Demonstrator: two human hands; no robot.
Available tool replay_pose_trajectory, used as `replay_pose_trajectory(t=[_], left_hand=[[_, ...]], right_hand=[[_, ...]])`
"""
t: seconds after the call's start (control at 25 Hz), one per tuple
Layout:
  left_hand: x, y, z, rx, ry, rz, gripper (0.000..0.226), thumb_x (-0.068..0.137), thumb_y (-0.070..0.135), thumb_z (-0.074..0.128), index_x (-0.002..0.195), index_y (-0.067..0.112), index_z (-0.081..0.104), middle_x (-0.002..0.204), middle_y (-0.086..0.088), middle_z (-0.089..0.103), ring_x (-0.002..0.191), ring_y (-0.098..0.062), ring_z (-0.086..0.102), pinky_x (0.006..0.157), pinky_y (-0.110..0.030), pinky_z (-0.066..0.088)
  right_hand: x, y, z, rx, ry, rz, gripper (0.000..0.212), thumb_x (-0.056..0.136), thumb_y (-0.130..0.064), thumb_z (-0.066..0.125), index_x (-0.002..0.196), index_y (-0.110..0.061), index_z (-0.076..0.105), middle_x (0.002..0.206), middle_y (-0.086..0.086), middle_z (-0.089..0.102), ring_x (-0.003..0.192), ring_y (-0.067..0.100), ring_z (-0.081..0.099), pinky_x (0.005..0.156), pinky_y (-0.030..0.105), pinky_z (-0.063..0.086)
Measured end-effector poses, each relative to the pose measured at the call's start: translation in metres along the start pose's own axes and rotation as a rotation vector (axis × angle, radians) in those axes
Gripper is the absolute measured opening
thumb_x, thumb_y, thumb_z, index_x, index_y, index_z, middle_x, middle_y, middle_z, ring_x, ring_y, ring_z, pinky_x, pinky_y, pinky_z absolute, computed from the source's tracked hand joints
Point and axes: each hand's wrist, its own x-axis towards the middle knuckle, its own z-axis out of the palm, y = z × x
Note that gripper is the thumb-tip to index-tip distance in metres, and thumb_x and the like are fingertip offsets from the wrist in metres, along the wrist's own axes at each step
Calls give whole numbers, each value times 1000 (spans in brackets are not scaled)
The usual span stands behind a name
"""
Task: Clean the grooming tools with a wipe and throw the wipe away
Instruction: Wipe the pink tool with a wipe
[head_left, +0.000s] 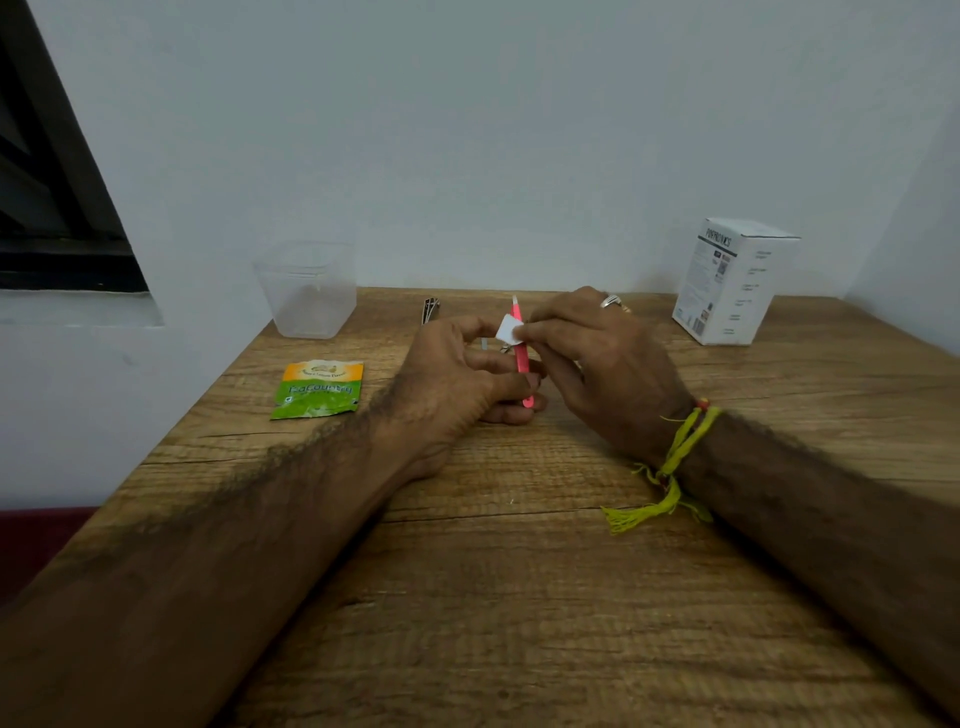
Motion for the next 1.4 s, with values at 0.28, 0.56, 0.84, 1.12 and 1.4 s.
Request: replay_pose_trajectory(t=[0.28,0.56,0.84,1.12,1.4], left_hand=[[-1,3,0,11,-15,-6,43,80,-14,74,116,6,62,93,-20,77,77,-35,76,65,-37,64],[-3,10,0,-70,55,-50,28,99,23,48,92,10,71,83,-17,76,75,-41,76,62,-40,63],[3,7,-5,-12,175,9,30,102,30,57,96,2,62,73,-11,74,66,-36,76,50,-33,59],[4,6,-3,-15,173,17,25,102,26,58,94,3,60,78,-14,72,64,-33,75,49,-32,59],[4,7,-2,-23,234,43,22,103,22,56,93,3,59,63,-2,73,56,-24,73,47,-31,58]], right_hand=[[-3,1,-2,16,-27,-13,16,88,1,66,101,-2,74,108,12,71,92,33,66,79,47,53],[-2,-4,0,127,-20,2,16,90,4,66,103,0,74,103,11,72,91,29,68,80,44,53],[-2,-8,2,87,-69,-53,16,92,-5,65,104,-4,75,106,9,72,93,30,69,76,47,54],[-3,-6,-2,23,-90,-63,15,93,-9,65,102,-9,76,105,5,73,92,31,68,74,47,53],[-4,-7,-1,-13,-96,-106,13,93,-10,65,99,-10,77,102,4,73,92,30,65,73,45,53]])
